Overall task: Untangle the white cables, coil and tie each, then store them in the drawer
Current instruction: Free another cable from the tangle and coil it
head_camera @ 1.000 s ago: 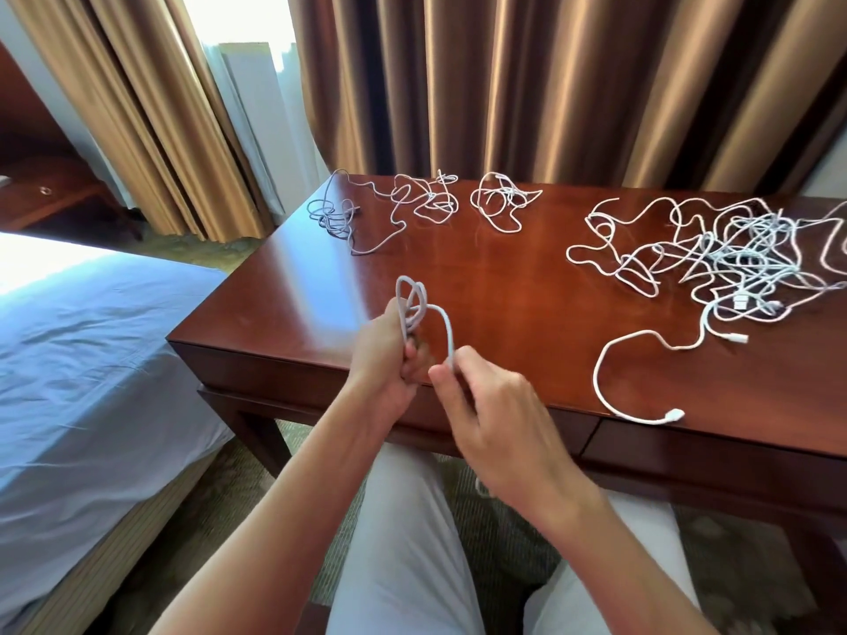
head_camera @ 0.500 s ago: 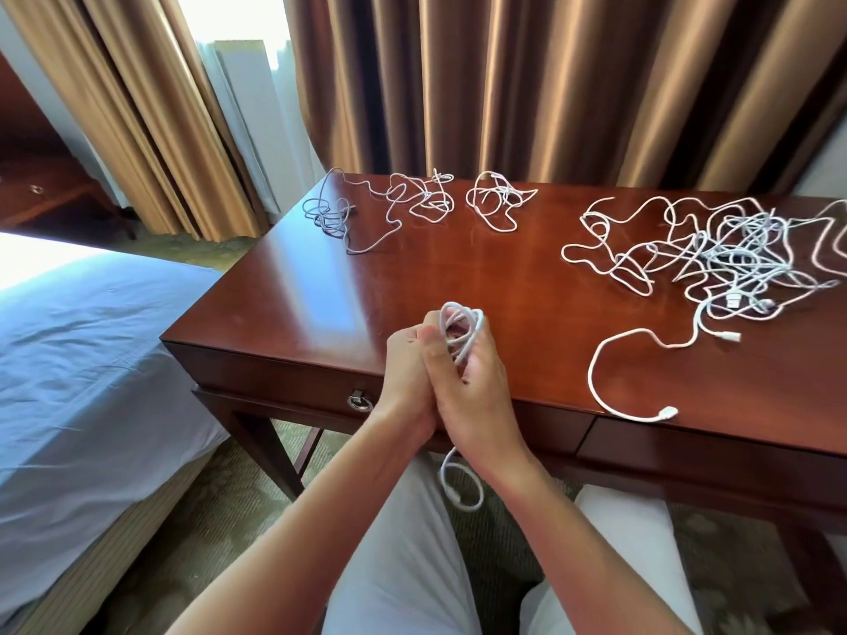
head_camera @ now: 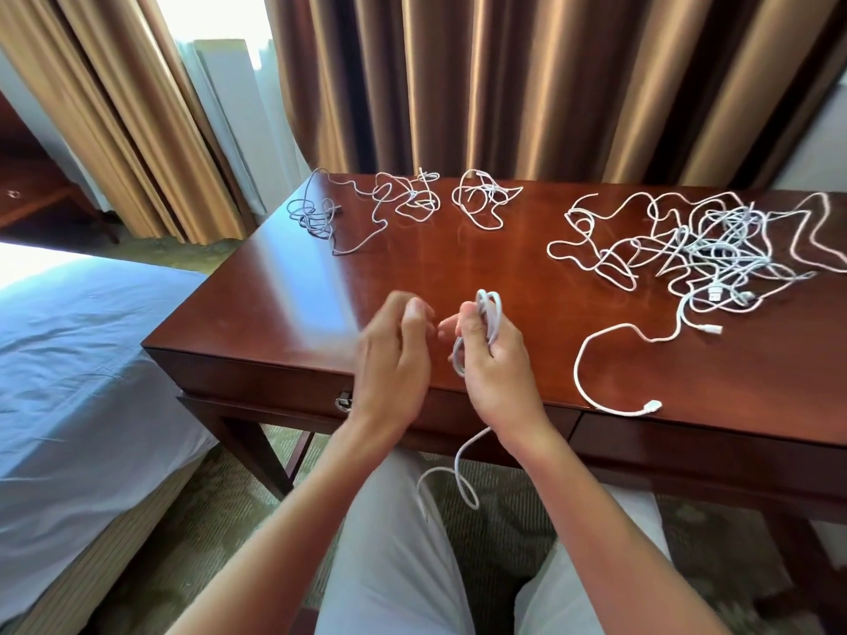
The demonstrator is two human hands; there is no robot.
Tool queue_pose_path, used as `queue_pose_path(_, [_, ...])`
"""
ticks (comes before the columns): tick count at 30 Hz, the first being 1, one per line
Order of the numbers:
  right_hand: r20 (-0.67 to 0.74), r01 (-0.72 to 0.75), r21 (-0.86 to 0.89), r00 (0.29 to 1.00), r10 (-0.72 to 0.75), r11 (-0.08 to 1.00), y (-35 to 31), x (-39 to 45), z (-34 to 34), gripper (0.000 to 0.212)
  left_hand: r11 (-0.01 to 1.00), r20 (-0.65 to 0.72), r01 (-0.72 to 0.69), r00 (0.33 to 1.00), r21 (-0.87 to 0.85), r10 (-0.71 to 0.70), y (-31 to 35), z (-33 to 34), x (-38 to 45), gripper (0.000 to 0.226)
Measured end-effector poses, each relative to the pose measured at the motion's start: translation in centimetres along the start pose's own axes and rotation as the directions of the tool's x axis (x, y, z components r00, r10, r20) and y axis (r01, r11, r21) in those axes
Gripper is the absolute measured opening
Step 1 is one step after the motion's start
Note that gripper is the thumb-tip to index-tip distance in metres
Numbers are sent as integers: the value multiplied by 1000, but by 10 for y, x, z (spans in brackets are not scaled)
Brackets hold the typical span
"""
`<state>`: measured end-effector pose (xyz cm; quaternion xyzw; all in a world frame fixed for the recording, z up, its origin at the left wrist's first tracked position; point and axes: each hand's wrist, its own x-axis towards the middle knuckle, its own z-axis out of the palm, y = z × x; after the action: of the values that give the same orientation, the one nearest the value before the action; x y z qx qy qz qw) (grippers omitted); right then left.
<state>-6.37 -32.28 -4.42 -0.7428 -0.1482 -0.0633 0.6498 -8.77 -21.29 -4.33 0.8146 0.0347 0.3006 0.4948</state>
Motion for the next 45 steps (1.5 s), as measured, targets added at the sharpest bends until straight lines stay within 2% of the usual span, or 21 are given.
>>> queue_pose_path(1, [104,-26,33,994,23,999,-3,-1,-4,30,984,1,-169,986,49,169,6,-8,4,28])
queue_pose_path(2, [215,-54,36,976,45,998,-8,-3,-7,25,938,72,-334,942,89,329,13,-16,9,24])
queue_pose_path(3, [315,-60,-4,947,58,998,-12,-4,-10,21,869,188,-480,871,123,455,21,-21,13,26])
queue_pose_path(5, [460,27,-198,886,68,980,-21,-6,-13,24,723,433,-672,706,160,560,26,-24,21,31])
queue_pose_path(6, [491,79,-275,868,69,958,-24,-7,-14,29,685,500,-710,658,164,562,25,-23,24,32])
queue_pose_path(7, [508,109,-312,859,69,944,-25,-8,-15,33,677,523,-717,647,167,556,24,-21,24,32])
queue_pose_path(9, [517,35,-239,851,96,970,-25,-9,-20,32,703,502,-696,665,148,553,17,-19,24,34])
queue_pose_path(11, [579,-85,-121,803,140,989,-22,-11,-25,21,719,451,-681,690,139,567,6,-18,22,39])
queue_pose_path(13, [615,-133,-72,775,149,988,-22,-13,-29,20,785,383,-609,756,116,530,0,-15,18,40])
queue_pose_path(15, [614,-141,-77,773,159,987,-18,-12,-31,19,869,326,-491,832,60,448,-4,-12,15,38])
queue_pose_path(18, [578,-122,-115,799,167,986,-15,-9,-35,8,936,243,-351,911,27,334,-2,-7,11,39])
queue_pose_path(21, [560,-94,-118,816,144,989,-14,-11,-36,18,975,161,-217,962,-40,221,1,-3,10,47])
queue_pose_path(24, [542,-84,-138,827,147,987,-15,-13,-36,21,983,142,-170,974,-75,179,1,-1,9,46])
queue_pose_path(26, [568,-261,-52,786,244,964,-15,-12,-37,27,986,151,-133,977,-98,147,-1,-1,9,47])
queue_pose_path(28, [622,-476,40,700,351,879,-18,-10,-39,39,988,176,-96,978,-123,117,-2,-2,7,46])
queue_pose_path(30, [649,-550,58,655,387,833,-17,-10,-39,59,990,204,-81,974,-116,104,1,-2,5,45])
queue_pose_path(32, [659,-534,76,661,359,842,-17,-9,-39,65,991,229,-75,968,-115,100,4,-2,5,43])
queue_pose_path(36, [695,-524,131,654,299,842,-15,-8,-40,51,993,206,-41,976,-115,64,4,-1,7,44])
queue_pose_path(41, [661,-334,-28,700,268,942,-18,-7,-43,50,997,176,29,984,-72,-16,3,-1,6,47])
queue_pose_path(45, [650,-293,-129,696,304,947,-17,-8,-45,46,996,186,92,979,-14,-88,0,0,7,42])
